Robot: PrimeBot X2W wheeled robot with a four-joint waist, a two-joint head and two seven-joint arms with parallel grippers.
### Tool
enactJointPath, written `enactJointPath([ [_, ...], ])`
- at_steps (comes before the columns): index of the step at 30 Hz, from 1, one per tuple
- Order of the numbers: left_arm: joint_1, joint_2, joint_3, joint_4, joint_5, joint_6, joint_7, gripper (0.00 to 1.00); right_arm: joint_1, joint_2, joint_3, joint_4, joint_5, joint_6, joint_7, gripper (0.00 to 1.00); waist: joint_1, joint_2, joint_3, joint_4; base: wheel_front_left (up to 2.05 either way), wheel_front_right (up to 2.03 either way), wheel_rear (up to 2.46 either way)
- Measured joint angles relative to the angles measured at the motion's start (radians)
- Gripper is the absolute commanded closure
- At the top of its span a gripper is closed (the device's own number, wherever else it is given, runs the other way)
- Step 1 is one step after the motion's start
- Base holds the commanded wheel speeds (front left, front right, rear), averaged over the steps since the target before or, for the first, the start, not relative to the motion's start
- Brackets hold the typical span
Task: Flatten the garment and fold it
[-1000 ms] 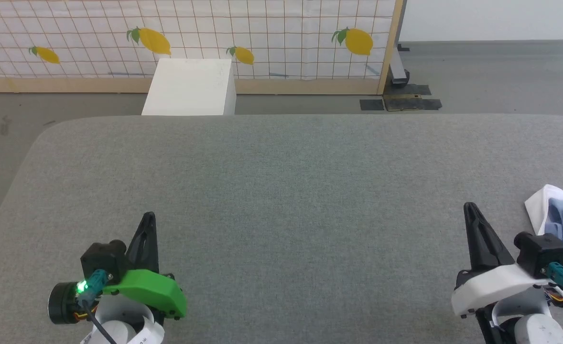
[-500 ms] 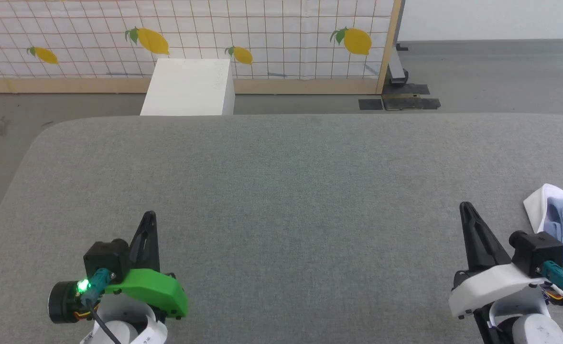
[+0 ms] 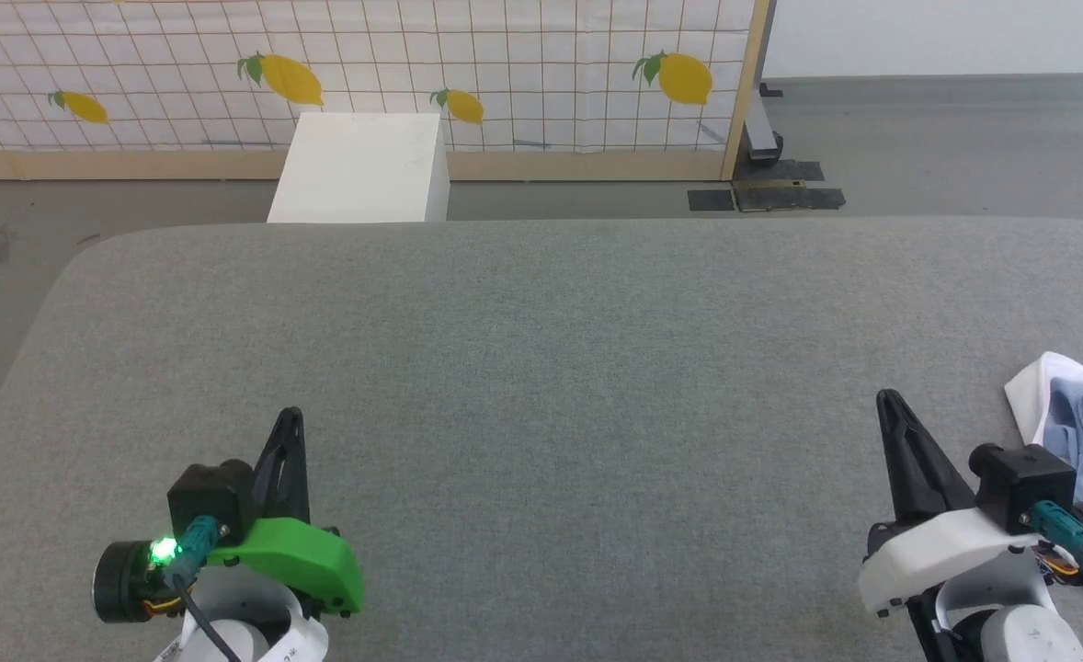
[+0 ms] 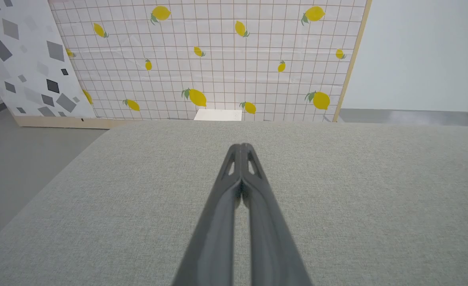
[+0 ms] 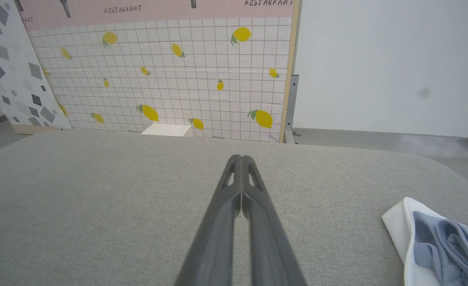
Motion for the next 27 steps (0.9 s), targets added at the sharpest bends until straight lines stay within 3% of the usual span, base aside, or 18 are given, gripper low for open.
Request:
enactJointPath([
  [27, 0.021, -0.053, 0.057, -0.044, 0.101, -0.032, 0.055, 1.0, 0.008, 0.0, 0.025, -0.046, -0.039, 0.0, 0.039, 1.0, 0.0, 0.0, 0.001, -0.007, 0.0, 0.0, 0.0],
])
